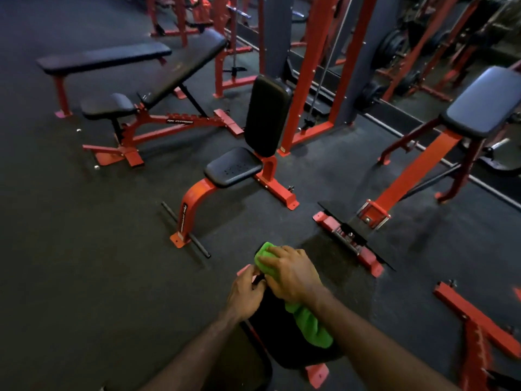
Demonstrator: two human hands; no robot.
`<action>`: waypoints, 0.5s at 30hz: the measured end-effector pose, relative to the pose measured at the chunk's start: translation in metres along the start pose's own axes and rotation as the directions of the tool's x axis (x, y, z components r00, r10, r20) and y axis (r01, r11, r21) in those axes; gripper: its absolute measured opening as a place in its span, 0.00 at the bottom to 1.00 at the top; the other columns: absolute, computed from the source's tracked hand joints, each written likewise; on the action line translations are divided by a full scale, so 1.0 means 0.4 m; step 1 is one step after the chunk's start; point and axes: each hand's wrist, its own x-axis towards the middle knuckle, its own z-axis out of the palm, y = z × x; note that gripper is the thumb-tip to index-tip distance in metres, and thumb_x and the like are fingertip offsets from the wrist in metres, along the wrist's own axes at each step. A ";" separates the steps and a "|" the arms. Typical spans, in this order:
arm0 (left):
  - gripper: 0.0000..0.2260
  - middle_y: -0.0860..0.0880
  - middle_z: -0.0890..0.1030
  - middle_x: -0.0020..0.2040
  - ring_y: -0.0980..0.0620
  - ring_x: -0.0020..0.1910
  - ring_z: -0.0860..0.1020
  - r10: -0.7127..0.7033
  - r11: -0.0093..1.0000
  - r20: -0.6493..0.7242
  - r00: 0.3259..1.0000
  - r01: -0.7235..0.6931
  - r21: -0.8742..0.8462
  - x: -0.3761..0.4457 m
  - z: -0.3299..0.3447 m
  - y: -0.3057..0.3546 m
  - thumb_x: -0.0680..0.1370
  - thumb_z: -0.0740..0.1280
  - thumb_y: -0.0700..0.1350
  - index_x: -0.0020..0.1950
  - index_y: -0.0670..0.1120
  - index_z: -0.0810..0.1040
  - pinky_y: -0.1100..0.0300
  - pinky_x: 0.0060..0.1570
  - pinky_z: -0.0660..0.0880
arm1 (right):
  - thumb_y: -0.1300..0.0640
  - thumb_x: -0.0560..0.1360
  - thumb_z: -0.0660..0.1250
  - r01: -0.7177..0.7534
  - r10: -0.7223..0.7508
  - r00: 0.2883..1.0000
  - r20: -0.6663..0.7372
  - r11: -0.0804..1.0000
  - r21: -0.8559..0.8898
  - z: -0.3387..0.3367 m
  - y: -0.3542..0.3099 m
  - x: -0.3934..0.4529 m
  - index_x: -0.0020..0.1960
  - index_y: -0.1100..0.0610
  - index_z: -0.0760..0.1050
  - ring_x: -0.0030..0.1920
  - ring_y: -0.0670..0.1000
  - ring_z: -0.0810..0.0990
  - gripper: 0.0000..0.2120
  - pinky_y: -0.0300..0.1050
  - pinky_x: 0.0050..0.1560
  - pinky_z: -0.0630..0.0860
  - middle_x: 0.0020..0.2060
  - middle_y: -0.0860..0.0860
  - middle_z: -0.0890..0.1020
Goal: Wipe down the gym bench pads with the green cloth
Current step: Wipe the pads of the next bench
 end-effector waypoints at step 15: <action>0.17 0.54 0.83 0.59 0.55 0.57 0.81 -0.217 0.956 -0.071 0.974 0.197 -0.219 0.016 0.033 -0.086 0.83 0.64 0.42 0.69 0.58 0.74 0.54 0.62 0.78 | 0.40 0.77 0.65 -0.204 0.193 0.895 0.403 0.979 -0.016 -0.036 0.006 0.169 0.68 0.45 0.77 0.61 0.56 0.82 0.21 0.54 0.63 0.79 0.63 0.52 0.82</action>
